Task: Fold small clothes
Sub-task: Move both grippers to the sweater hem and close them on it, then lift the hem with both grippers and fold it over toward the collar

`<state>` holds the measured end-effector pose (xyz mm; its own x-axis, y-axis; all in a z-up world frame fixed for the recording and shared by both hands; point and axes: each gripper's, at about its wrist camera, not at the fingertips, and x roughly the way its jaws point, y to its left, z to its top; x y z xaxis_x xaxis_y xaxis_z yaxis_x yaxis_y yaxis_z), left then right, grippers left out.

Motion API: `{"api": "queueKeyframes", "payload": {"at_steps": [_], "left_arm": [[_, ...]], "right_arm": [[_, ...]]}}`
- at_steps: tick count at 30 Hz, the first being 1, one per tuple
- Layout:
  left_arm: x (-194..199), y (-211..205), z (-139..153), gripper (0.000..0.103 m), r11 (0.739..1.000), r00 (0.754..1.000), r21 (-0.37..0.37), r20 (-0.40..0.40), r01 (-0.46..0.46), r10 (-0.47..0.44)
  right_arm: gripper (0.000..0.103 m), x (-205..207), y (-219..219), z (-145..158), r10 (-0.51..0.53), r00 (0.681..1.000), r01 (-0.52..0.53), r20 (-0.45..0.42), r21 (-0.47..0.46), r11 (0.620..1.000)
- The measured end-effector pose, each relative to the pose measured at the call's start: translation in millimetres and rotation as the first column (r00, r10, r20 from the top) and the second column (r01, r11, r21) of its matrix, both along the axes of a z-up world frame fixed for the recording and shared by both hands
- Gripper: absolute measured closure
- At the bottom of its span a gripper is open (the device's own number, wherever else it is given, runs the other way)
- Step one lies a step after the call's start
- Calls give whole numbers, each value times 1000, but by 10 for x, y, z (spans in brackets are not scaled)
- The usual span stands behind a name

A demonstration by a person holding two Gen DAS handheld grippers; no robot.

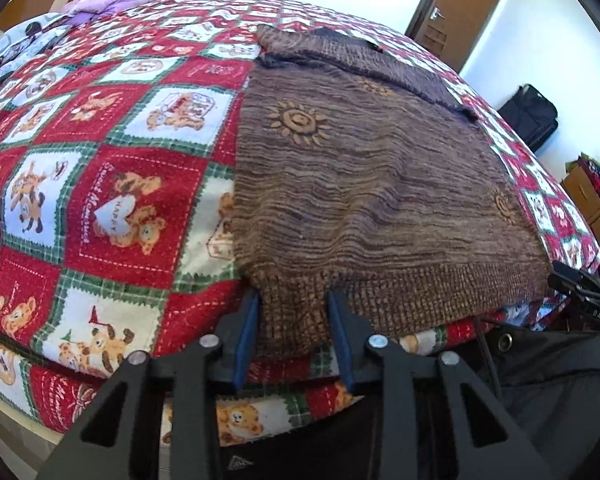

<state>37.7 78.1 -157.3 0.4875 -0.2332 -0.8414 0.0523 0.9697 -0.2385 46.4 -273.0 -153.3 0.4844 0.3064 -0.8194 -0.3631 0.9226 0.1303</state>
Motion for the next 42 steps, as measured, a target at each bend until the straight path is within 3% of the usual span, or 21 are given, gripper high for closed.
{"api": "queueKeyframes", "payload": {"at_steps": [3, 5, 8, 12, 13, 14, 15, 16, 17, 19, 25, 28, 34, 42], "left_arm": [[4, -8, -6, 59, 1000, 1000, -10, 4, 10, -10], [10, -22, -15, 47, 999, 1000, -26, 8, 29, -29], [3, -53, -8, 46, 999, 999, -17, 20, 43, -43], [12, -34, -7, 46, 998, 999, -35, 22, 44, -44], [8, -38, -10, 46, 998, 998, -33, 29, 50, -49], [9, -37, -19, 47, 998, 997, -32, 42, 58, -57], [4, -36, -30, 49, 998, 997, -30, 50, 62, -60], [-3, -35, -25, 62, 998, 997, -21, 55, 57, -56], [-2, -37, -19, 91, 997, 996, -29, 56, 71, -70], [-2, -8, -1, 91, 996, 996, -53, 57, 73, -70], [-43, 101, 304, 91, 990, 981, -122, 187, 76, -53], [7, 124, 409, 91, 983, 976, -164, 214, 81, -45], [245, 67, 614, 91, 976, 960, -187, 274, 108, -54], [549, 88, 869, 91, 970, 936, -215, 350, 113, -32]], "right_arm": [[34, -11, 29, -13, 0, 1000, 0, 6, -13, 1000], [35, -14, 56, -25, 4, 1000, -4, 6, -10, 1000], [50, -36, 101, -5, 31, 999, -31, 12, -5, 1000], [57, -45, 74, -3, 31, 1000, -31, 0, -8, 999], [63, -39, 59, -6, 28, 1000, -28, -2, 0, 1000], [76, -32, 56, -15, 28, 1000, -28, -5, 6, 1000], [84, -29, 64, -33, 32, 999, -32, -9, 17, 999], [90, -26, 68, -40, 36, 999, -36, -7, 30, 999], [93, -33, 64, -33, 44, 999, -44, 4, 53, 998], [93, -32, 20, -9, 43, 999, -45, 18, 102, 994], [94, 17, -280, 189, -40, 997, 20, 63, 297, 955], [94, 65, -285, 298, -50, 995, 17, 91, 330, 944], [94, 205, -235, 573, -82, 981, 17, 178, 335, 942], [94, 520, -223, 817, -114, 966, 26, 232, 352, 936]]}}
